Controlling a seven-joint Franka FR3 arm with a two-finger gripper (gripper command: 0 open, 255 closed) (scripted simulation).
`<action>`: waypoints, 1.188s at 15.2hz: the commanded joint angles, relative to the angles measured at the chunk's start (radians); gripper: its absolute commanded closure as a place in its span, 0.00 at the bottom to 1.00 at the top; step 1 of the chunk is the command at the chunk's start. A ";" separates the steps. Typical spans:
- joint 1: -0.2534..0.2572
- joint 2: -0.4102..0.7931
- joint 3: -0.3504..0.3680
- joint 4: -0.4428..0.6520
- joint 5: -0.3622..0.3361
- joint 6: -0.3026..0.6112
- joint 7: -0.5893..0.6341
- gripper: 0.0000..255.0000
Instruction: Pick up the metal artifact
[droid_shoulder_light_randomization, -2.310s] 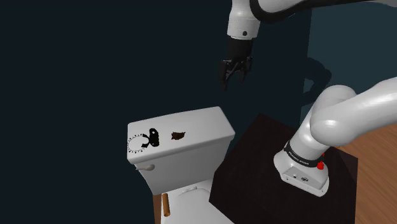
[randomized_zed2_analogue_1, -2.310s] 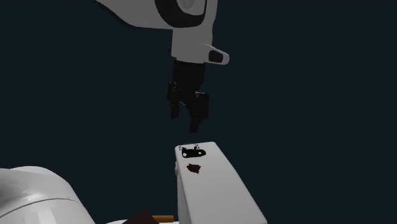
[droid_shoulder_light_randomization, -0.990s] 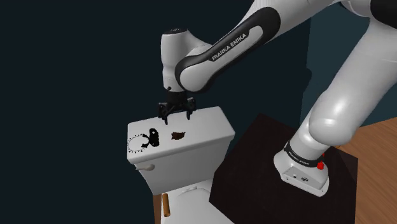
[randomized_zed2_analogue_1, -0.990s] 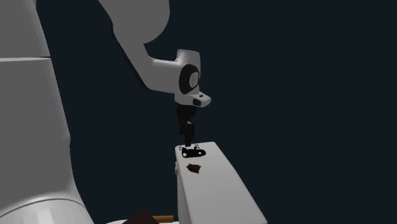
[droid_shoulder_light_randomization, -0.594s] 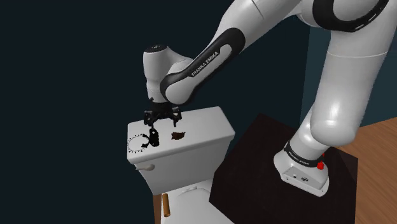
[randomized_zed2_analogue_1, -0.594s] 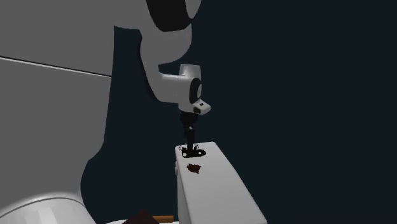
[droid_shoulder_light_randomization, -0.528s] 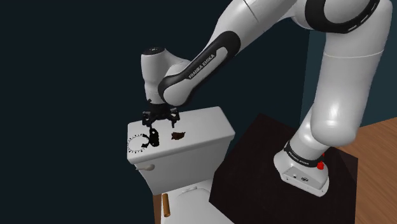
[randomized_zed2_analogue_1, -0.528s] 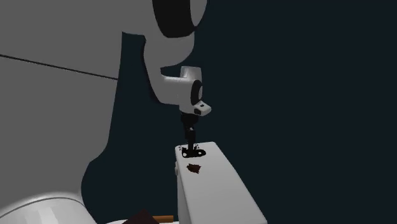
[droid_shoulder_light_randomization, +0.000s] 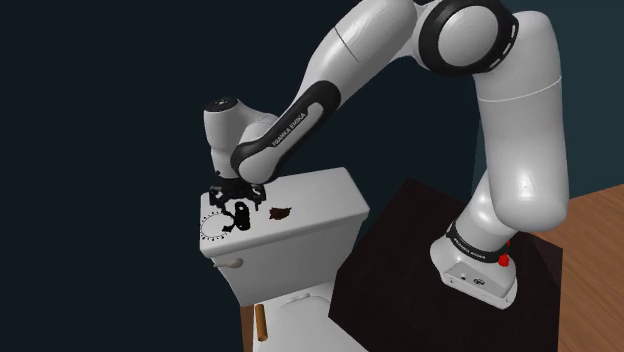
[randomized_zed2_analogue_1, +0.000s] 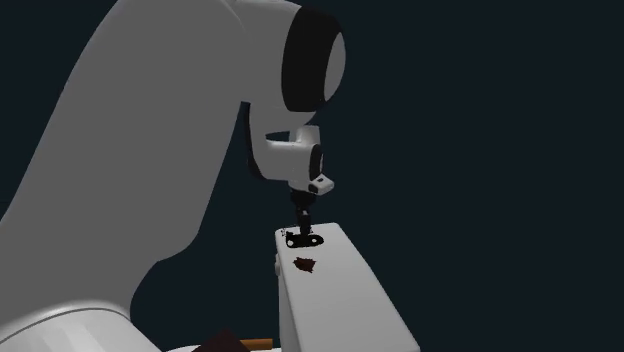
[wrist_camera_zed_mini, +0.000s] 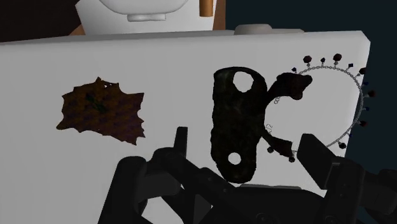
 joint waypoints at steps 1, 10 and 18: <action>0.007 0.022 -0.008 0.004 -0.010 0.018 0.007 0.00; 0.013 0.043 -0.017 0.001 -0.020 0.042 0.014 1.00; 0.006 0.018 -0.006 0.003 -0.008 0.014 0.006 1.00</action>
